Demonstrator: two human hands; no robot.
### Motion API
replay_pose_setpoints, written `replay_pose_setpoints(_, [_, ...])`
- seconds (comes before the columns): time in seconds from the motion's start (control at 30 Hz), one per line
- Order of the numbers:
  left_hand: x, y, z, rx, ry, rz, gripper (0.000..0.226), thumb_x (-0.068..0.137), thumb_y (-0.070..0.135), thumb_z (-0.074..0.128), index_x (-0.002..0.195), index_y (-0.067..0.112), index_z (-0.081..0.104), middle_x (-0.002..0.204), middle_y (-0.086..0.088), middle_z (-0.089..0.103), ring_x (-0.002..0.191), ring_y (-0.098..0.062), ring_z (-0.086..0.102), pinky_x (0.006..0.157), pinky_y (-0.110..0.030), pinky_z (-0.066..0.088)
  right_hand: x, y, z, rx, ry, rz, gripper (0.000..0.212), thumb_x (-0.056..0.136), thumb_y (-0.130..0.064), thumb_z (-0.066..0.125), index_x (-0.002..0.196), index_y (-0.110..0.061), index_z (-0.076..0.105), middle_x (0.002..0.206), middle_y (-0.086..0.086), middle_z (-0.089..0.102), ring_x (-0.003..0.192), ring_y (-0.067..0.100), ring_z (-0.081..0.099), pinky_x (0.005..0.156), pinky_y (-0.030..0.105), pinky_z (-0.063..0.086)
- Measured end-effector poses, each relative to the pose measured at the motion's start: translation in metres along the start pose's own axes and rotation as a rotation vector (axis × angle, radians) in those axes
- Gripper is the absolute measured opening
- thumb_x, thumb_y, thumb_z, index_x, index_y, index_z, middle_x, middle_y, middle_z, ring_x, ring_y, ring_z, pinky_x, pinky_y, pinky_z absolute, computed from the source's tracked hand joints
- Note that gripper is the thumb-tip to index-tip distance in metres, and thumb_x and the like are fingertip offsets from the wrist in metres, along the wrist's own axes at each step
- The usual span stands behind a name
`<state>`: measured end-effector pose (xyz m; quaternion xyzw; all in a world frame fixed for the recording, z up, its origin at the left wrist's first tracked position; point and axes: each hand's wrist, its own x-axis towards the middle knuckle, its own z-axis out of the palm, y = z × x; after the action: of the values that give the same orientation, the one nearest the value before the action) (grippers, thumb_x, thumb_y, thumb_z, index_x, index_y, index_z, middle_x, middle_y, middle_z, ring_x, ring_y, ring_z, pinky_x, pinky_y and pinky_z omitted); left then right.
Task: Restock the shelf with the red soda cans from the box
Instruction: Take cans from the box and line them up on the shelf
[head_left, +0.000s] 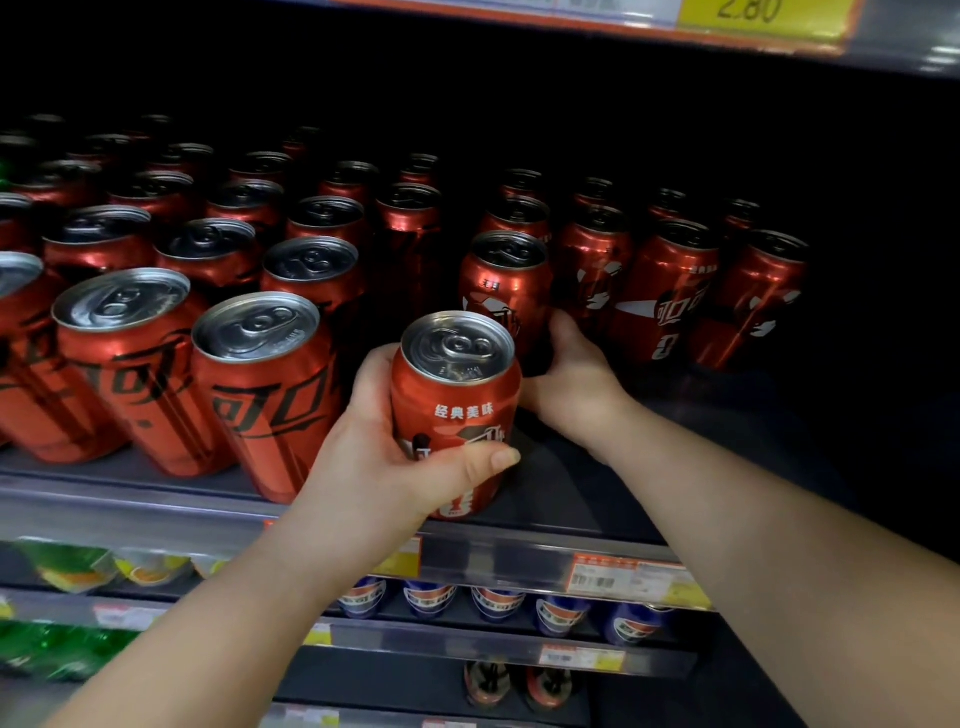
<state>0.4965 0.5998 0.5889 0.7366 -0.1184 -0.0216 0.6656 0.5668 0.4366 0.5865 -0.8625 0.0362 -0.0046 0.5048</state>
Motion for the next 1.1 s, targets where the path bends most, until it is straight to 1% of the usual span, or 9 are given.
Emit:
replay_pose_setpoints(0.13, [0.001,0.004,0.004,-0.058,-0.002,-0.027,0.066,0.048,0.034,0.091,0.093,0.06,0.05,0.096,0.027,0.067,0.09,0.007,0.064,0.064,-0.009,0.051,-0.008,0.005,-0.013,0.072,0.07,-0.007,0.077,0.074,-0.02,0.077,0.139,-0.024,0.037,0.14,-0.001,0.043,0.127,0.017,0.044,0.103,0.035,0.043])
replay_pose_setpoints(0.27, [0.01,0.01,0.024,-0.085,-0.02,-0.073,0.065,0.041,0.036,0.079,0.098,0.05,0.052,0.096,0.022,0.069,0.09,0.005,0.065,0.075,-0.018,0.048,-0.032,0.012,-0.04,0.125,0.093,-0.107,0.045,0.084,-0.001,0.059,0.12,-0.027,0.054,0.117,-0.012,0.055,0.113,0.008,0.053,0.082,0.013,0.044])
replay_pose_setpoints(0.37, [0.022,0.013,0.047,-0.066,-0.096,-0.094,0.067,0.042,0.038,0.079,0.1,0.05,0.05,0.1,0.016,0.068,0.093,0.002,0.064,0.08,-0.02,0.049,-0.056,0.017,-0.061,0.17,-0.163,-0.111,0.052,0.08,0.004,0.056,0.106,-0.041,0.05,0.111,-0.019,0.057,0.109,0.001,0.053,0.086,0.013,0.042])
replay_pose_setpoints(0.43, [0.031,0.015,0.061,-0.034,-0.122,-0.083,0.067,0.049,0.033,0.082,0.103,0.048,0.046,0.104,0.013,0.064,0.096,-0.001,0.062,0.08,-0.02,0.048,-0.068,0.021,-0.065,0.118,-0.285,-0.087,0.063,0.073,-0.011,0.068,0.118,-0.046,0.041,0.118,-0.02,0.055,0.113,-0.001,0.052,0.092,0.017,0.042])
replay_pose_setpoints(0.53, [0.039,0.015,0.076,-0.011,-0.11,-0.07,0.074,0.061,0.023,0.082,0.116,0.044,0.038,0.106,0.013,0.06,0.097,0.0,0.059,0.076,-0.017,0.051,-0.072,0.031,-0.058,0.073,-0.087,-0.078,0.092,0.063,-0.026,0.084,0.136,-0.038,0.027,0.119,-0.021,0.052,0.108,-0.006,0.052,0.083,0.008,0.045])
replay_pose_setpoints(0.6, [0.038,0.012,0.076,0.018,-0.084,-0.079,0.087,0.06,0.025,0.083,0.128,0.041,0.032,0.106,0.017,0.056,0.095,0.003,0.057,0.068,-0.012,0.049,-0.07,0.033,-0.053,0.063,0.05,-0.097,0.092,0.061,-0.022,0.085,0.134,-0.03,0.03,0.113,-0.02,0.053,0.099,-0.009,0.052,0.075,0.002,0.046])
replay_pose_setpoints(0.73, [0.028,0.003,0.056,0.351,0.039,-0.092,0.094,0.058,0.054,0.078,0.138,0.032,0.034,0.125,0.011,0.05,0.111,-0.003,0.048,0.089,-0.02,0.039,-0.056,0.037,-0.057,0.069,0.107,-0.091,0.08,0.062,-0.017,0.084,0.129,-0.027,0.041,0.118,-0.01,0.056,0.112,0.007,0.054,0.098,0.031,0.047])
replay_pose_setpoints(0.93, [0.02,-0.014,0.034,1.011,0.124,-0.076,0.063,0.075,0.054,0.064,0.127,0.021,0.051,0.127,-0.004,0.047,0.122,-0.025,0.041,0.101,-0.037,0.039,-0.023,0.036,-0.062,0.093,0.116,-0.054,0.072,0.07,-0.018,0.08,0.132,-0.024,0.044,0.13,-0.001,0.055,0.12,0.017,0.052,0.105,0.039,0.042])
replay_pose_setpoints(1.1, [0.022,-0.016,0.039,1.137,0.068,-0.147,0.064,0.079,0.061,0.053,0.13,0.023,0.045,0.138,-0.003,0.034,0.13,-0.026,0.03,0.107,-0.04,0.028,-0.017,0.041,-0.057,0.113,0.132,-0.038,0.072,0.071,-0.025,0.079,0.133,-0.027,0.042,0.131,-0.001,0.054,0.12,0.017,0.051,0.104,0.039,0.043])
